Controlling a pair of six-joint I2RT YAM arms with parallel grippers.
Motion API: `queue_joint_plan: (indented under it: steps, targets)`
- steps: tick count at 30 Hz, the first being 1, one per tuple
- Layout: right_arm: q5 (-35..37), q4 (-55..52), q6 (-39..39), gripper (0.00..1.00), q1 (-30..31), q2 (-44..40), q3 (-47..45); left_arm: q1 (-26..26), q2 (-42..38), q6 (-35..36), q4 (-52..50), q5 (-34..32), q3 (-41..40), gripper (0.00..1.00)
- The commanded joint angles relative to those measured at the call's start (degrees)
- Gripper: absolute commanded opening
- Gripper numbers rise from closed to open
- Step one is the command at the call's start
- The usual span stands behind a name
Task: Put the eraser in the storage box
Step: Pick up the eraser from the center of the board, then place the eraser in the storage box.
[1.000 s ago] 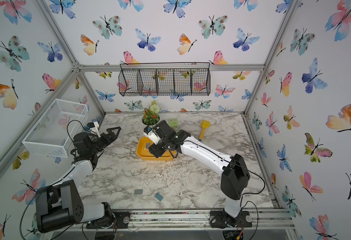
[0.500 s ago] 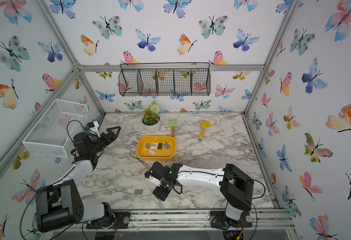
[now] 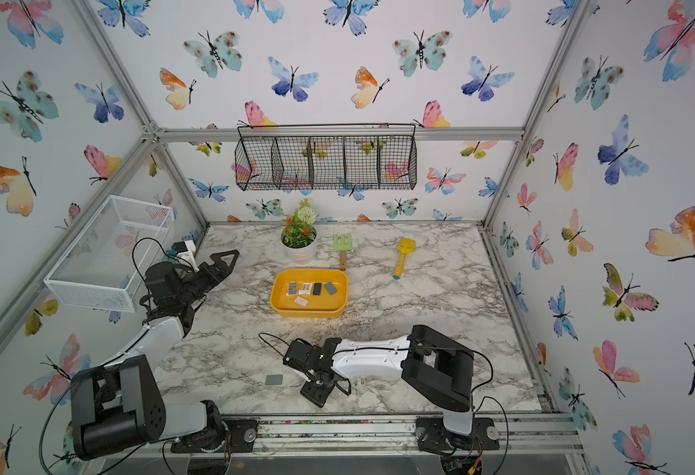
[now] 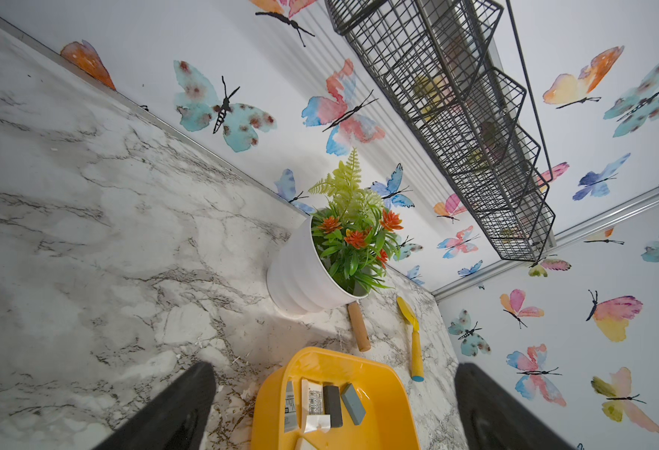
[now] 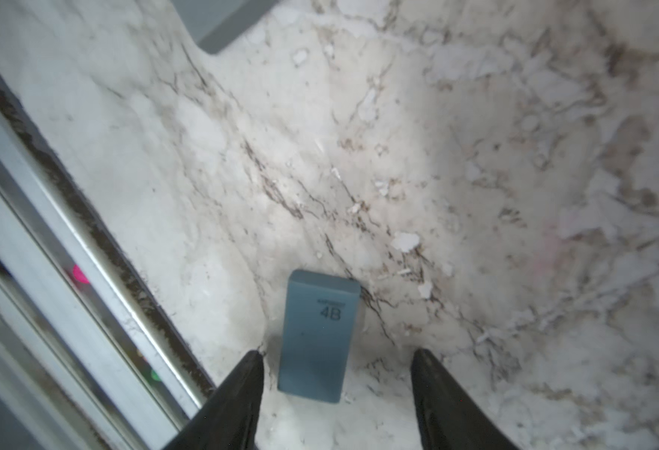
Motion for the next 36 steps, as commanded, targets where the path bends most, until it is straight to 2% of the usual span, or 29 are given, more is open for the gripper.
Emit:
queue_joint_plan:
  steps: [1, 6, 15, 23, 26, 31, 36]
  targets:
    - [1.76, 0.43, 0.74, 0.62, 0.99, 2.01, 1.78, 0.42, -0.58, 0.51, 0.47, 1.41, -0.13, 0.98]
    - [2.46, -0.66, 0.92, 0.54, 2.18, 3.8, 3.07, 0.42, -0.49, 0.54, 0.27, 1.45, -0.12, 0.98]
    - [5.88, -2.24, 1.44, 0.27, 2.45, 4.27, 3.28, 0.42, -0.66, 0.78, 0.05, 1.28, -0.04, 0.98]
    - [11.33, -6.13, -0.21, 0.23, 1.35, 0.54, 7.48, 0.37, -0.58, 0.89, -0.21, 1.27, 0.05, 0.98]
    - [11.42, -7.37, -1.97, 0.23, -1.42, -1.63, 10.74, 0.42, -0.6, 0.89, -0.34, 1.31, 0.04, 0.98]
    - [10.49, -8.02, -5.7, 0.23, -9.29, -2.59, 17.43, 0.42, -0.51, 1.06, -0.29, 1.36, 0.04, 0.98]
    - [7.12, -7.57, -9.56, 0.22, -17.3, 1.83, 27.62, 0.41, -0.23, 0.73, 0.27, 1.45, 0.09, 0.98]
